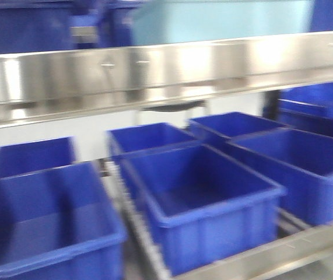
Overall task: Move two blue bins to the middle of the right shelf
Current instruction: 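Hold the cyan bin with both grippers and back away from the shelf, then drive the base to another shelf while holding the cyan bin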
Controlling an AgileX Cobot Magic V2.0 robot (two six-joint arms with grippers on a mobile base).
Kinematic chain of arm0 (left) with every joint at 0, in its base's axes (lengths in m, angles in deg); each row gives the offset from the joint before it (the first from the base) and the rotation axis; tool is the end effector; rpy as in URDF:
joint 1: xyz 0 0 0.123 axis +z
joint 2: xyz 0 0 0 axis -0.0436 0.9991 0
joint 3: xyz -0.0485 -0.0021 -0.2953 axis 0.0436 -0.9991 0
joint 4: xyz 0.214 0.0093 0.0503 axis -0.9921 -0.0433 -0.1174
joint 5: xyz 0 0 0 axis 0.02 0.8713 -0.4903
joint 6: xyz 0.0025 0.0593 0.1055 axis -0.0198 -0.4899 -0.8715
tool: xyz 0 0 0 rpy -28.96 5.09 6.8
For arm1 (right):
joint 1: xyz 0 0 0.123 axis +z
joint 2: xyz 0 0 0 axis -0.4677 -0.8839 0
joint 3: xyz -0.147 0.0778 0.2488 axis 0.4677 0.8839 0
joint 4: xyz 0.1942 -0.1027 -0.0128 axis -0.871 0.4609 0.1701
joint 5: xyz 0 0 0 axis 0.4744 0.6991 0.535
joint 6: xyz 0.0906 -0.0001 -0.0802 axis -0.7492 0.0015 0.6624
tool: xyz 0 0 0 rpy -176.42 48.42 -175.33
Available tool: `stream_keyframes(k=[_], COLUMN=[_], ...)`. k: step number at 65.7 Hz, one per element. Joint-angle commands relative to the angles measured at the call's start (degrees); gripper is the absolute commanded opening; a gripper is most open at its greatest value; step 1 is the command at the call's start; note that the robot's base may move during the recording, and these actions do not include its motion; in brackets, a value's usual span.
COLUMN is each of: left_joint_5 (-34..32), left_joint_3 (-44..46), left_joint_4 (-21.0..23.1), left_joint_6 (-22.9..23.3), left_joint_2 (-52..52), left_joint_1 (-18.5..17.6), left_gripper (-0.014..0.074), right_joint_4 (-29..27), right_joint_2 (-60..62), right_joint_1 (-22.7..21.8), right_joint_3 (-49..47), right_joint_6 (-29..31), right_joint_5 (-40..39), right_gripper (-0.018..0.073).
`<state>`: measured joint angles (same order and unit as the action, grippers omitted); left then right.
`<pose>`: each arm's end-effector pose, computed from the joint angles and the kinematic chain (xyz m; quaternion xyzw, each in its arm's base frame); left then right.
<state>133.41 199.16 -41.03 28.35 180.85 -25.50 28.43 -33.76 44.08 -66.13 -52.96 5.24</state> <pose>0.3276 -0.1186 0.4800 0.0426 0.8455 -0.0940 0.5239 0.2899 0.0912 0.4826 -0.0794 0.8279 0.1357 0.5383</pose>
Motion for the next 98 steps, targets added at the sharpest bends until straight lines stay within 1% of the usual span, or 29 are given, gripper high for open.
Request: stream_keyframes(k=[1,98], left_joint_5=[-2.19,-2.19], left_joint_3=[0.55,0.55], left_joint_4=[0.54,0.54], left_joint_6=[-0.50,-0.50], left_joint_2=[-0.39,-0.39], left_joint_1=[-0.05,-0.05], left_gripper=[-0.0111,-0.0111], right_joint_4=[-0.84,-0.84], right_joint_2=[1.01,1.01], right_joint_1=[-0.11,-0.11], right_joint_3=[-0.83,-0.83], right_joint_6=[0.26,0.26], right_joint_5=[-4.15,-4.15], right_gripper=[-0.0151,-0.0151])
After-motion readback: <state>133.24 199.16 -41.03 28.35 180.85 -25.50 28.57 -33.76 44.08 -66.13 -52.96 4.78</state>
